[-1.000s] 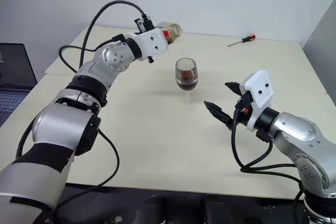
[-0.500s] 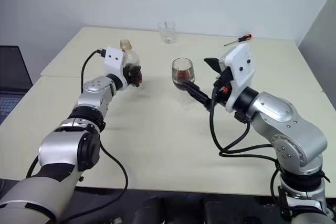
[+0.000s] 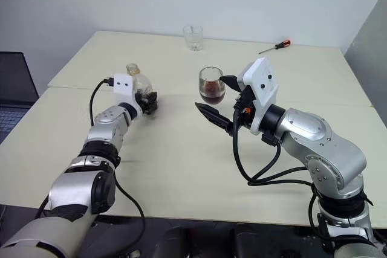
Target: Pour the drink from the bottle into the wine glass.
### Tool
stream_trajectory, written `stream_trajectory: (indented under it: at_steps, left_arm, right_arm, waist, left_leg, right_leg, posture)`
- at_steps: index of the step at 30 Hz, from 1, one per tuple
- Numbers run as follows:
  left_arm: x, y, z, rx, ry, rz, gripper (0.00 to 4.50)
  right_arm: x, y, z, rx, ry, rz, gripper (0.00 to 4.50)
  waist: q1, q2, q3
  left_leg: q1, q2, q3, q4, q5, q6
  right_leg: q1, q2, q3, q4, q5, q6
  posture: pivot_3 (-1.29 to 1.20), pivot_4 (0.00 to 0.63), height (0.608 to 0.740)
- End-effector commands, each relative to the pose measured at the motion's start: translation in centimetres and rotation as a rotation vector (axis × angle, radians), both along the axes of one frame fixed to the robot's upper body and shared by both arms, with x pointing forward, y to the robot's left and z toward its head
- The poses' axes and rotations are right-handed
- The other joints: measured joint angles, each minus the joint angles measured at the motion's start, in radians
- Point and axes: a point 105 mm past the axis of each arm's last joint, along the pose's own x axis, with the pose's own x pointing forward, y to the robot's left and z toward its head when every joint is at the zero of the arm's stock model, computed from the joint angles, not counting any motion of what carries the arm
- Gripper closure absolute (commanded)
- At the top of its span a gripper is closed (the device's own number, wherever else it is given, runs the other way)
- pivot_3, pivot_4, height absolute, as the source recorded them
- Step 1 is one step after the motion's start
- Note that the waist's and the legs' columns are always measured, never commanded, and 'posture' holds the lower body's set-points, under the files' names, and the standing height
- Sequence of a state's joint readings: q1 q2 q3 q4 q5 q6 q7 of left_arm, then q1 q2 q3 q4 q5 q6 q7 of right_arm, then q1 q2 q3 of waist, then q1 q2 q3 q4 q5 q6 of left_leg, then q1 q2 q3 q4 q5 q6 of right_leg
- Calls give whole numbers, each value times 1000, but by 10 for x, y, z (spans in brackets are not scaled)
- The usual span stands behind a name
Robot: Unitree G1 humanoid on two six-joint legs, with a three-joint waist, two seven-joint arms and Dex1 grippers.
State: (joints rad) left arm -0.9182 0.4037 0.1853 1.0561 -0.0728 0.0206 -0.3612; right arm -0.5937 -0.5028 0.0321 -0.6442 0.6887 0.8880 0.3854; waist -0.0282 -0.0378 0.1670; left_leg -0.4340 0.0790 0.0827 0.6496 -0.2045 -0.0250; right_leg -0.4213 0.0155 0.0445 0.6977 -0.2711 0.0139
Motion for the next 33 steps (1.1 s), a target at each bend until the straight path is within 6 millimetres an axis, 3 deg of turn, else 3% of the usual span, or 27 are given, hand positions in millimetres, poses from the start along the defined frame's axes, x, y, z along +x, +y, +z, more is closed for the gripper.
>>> stream_trajectory:
  at_steps: [1, 2, 10, 15, 21, 25, 27, 33]
  left_arm:
    - [-1, 1, 15, -4, -54, -13, 348]
    - [-2, 3, 16, -4, -56, -11, 56]
    - [-21, 6, 30, 10, -49, -139, 21]
    - [-51, 16, 43, 99, -16, -310, 21]
    - [-65, 41, 66, 99, -25, -311, 21]
    - [-90, 34, 113, 10, -124, -469, 21]
    - [-104, 20, 137, 30, -162, -580, 21]
    - [-130, -24, 157, 106, -127, -869, 21]
  right_arm:
    - [-3, 2, 10, -3, -52, 16, 0]
    - [-3, 2, 10, -4, -54, 19, 0]
    - [-1, -2, 15, -21, -72, 31, 0]
    - [4, -8, 17, -35, -79, 28, 0]
    - [11, -16, 13, -68, -79, 13, 0]
    - [11, -28, 7, -90, -37, 27, 0]
    - [12, -44, 8, -91, -9, 12, 0]
    - [19, -92, 17, -110, 14, -42, 0]
  waist:
    - [0, 0, 0]
    - [0, 0, 0]
    - [-3, 0, 0]
    - [-7, 0, 0]
    - [2, -1, 0]
    - [0, -2, 0]
    - [0, -2, 0]
    - [2, -2, 0]
  left_leg:
    - [0, 0, 0, 0, 0, 0]
    - [0, 0, 0, 0, 0, 0]
    - [0, 0, 0, 0, 0, 0]
    - [1, 1, 0, -1, 0, 0]
    - [1, 0, 0, -1, 0, 0]
    - [1, 1, 0, -2, 0, 0]
    - [1, 1, 0, -2, 0, 0]
    - [2, 0, 0, -2, 0, 0]
  right_leg:
    - [0, 0, 0, 0, 0, 0]
    - [0, 0, 0, 0, 0, 0]
    - [0, 0, 0, 0, 0, 0]
    - [-1, 1, 0, 0, 0, -1]
    - [0, 0, -1, 0, -1, -2]
    - [0, -1, -1, -1, -1, -2]
    - [0, -1, -1, -1, -1, -2]
    - [1, -1, -1, -1, -2, -1]
  posture:
    - [0, 150, 740]
    - [0, 150, 740]
    - [0, 150, 740]
    - [0, 150, 740]
    - [0, 150, 740]
    - [0, 150, 740]
    - [0, 150, 740]
    - [0, 150, 740]
